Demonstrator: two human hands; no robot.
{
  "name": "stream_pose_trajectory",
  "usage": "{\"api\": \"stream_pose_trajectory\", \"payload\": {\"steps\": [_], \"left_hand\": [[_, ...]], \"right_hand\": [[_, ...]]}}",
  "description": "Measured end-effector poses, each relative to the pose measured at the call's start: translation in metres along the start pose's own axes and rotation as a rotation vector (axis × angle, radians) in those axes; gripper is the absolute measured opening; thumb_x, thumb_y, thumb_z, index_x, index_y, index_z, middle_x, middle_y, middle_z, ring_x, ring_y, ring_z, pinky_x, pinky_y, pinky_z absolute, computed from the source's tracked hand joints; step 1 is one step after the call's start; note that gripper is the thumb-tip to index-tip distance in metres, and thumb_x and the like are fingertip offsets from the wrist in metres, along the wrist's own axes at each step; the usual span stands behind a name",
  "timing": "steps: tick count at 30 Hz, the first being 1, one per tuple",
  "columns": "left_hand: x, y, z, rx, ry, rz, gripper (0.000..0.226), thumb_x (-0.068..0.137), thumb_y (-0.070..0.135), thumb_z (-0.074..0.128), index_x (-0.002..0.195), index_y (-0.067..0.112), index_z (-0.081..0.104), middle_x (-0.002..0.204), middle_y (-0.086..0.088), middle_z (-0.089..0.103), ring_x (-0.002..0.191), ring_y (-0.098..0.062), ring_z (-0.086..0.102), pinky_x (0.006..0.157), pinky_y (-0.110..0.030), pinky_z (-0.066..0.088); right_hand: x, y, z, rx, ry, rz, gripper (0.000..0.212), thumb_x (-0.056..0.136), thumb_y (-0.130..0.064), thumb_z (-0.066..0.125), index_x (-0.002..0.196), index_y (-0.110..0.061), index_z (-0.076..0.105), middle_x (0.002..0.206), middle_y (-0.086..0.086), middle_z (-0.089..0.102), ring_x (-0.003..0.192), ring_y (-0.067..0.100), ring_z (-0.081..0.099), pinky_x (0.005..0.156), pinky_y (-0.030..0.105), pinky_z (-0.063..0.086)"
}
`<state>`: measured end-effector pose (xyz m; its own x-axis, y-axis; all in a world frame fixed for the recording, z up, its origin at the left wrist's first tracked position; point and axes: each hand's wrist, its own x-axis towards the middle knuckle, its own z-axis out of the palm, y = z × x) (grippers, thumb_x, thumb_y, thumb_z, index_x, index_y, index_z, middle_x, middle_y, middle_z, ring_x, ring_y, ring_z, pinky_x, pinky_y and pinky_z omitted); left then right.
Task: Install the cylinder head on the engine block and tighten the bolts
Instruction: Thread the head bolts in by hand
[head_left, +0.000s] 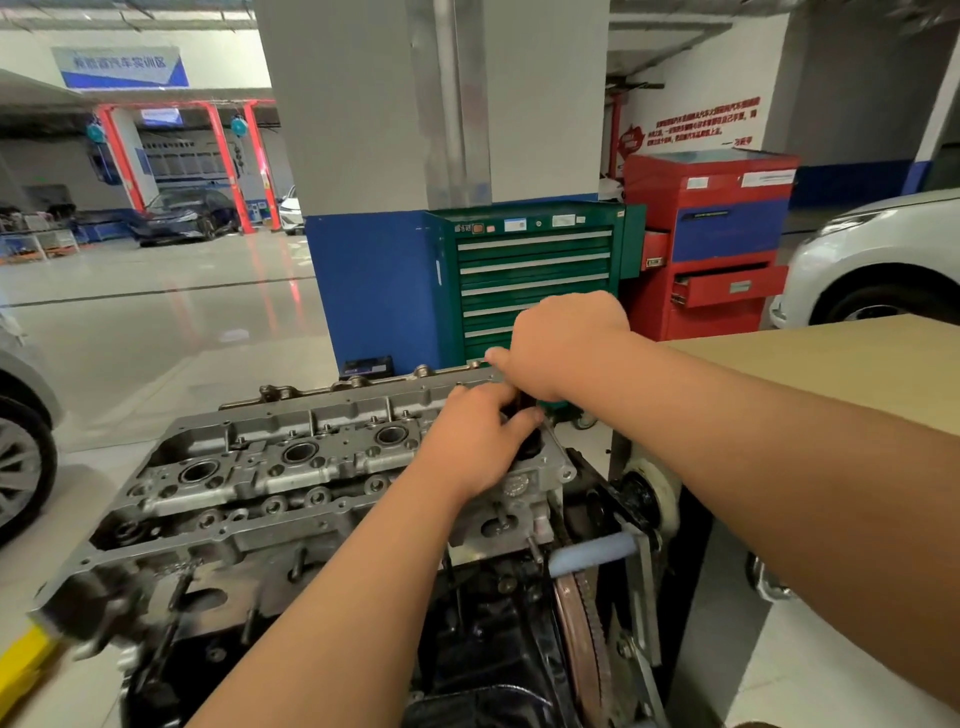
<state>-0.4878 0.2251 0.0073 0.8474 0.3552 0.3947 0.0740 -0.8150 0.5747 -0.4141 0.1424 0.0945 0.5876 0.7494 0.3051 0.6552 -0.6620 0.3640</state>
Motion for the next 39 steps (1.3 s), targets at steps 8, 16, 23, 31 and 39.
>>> {"api": "stream_pose_trajectory", "payload": {"steps": [8, 16, 23, 31, 39], "left_hand": [[-0.001, 0.0, -0.002, 0.025, -0.045, 0.001, 0.021, 0.096, 0.033, 0.054, 0.085, 0.016, 0.058, 0.077, -0.001, 0.057, 0.09, -0.027, 0.049, 0.074, -0.037, 0.042], [0.002, 0.001, -0.002, -0.024, -0.048, -0.025, 0.024, 0.094, 0.032, 0.059, 0.072, 0.022, 0.053, 0.065, 0.005, 0.049, 0.074, -0.019, 0.045, 0.061, -0.028, 0.034], [0.006, 0.004, -0.002, -0.026, -0.014, -0.051, 0.038, 0.089, 0.03, 0.067, 0.062, 0.015, 0.045, 0.055, 0.004, 0.045, 0.052, -0.009, 0.039, 0.046, -0.017, 0.03], [0.012, 0.005, 0.0, -0.043, -0.004, -0.119, 0.044, 0.083, 0.037, 0.073, 0.058, 0.017, 0.041, 0.056, 0.005, 0.045, 0.055, -0.01, 0.042, 0.051, -0.027, 0.031], [0.007, 0.008, 0.001, -0.006, 0.009, -0.07, 0.032, 0.085, 0.035, 0.069, 0.071, 0.011, 0.053, 0.061, 0.002, 0.049, 0.06, -0.016, 0.045, 0.053, -0.029, 0.033]], "right_hand": [[0.011, 0.013, 0.005, 0.194, -0.06, -0.221, 0.048, 0.098, -0.048, 0.039, 0.064, -0.016, 0.046, 0.064, 0.001, 0.046, 0.062, 0.02, 0.048, 0.057, 0.031, 0.036], [0.015, 0.027, 0.001, 0.179, -0.144, -0.407, 0.05, 0.095, -0.052, 0.047, 0.091, -0.005, 0.066, 0.077, 0.007, 0.062, 0.061, 0.017, 0.049, 0.051, 0.029, 0.036], [0.008, 0.008, -0.016, 0.138, -0.156, -0.226, 0.039, 0.104, -0.04, 0.029, 0.114, -0.016, 0.059, 0.086, 0.005, 0.052, 0.072, 0.021, 0.05, 0.058, 0.029, 0.035], [0.017, 0.018, -0.01, 0.137, -0.187, -0.367, 0.046, 0.1, -0.04, 0.041, 0.087, -0.003, 0.064, 0.069, 0.006, 0.054, 0.058, 0.018, 0.046, 0.056, 0.032, 0.039], [0.006, 0.007, -0.015, 0.013, -0.224, -0.263, 0.029, 0.102, -0.03, 0.038, 0.099, -0.011, 0.06, 0.094, 0.003, 0.058, 0.073, 0.019, 0.05, 0.065, 0.037, 0.044]]}}
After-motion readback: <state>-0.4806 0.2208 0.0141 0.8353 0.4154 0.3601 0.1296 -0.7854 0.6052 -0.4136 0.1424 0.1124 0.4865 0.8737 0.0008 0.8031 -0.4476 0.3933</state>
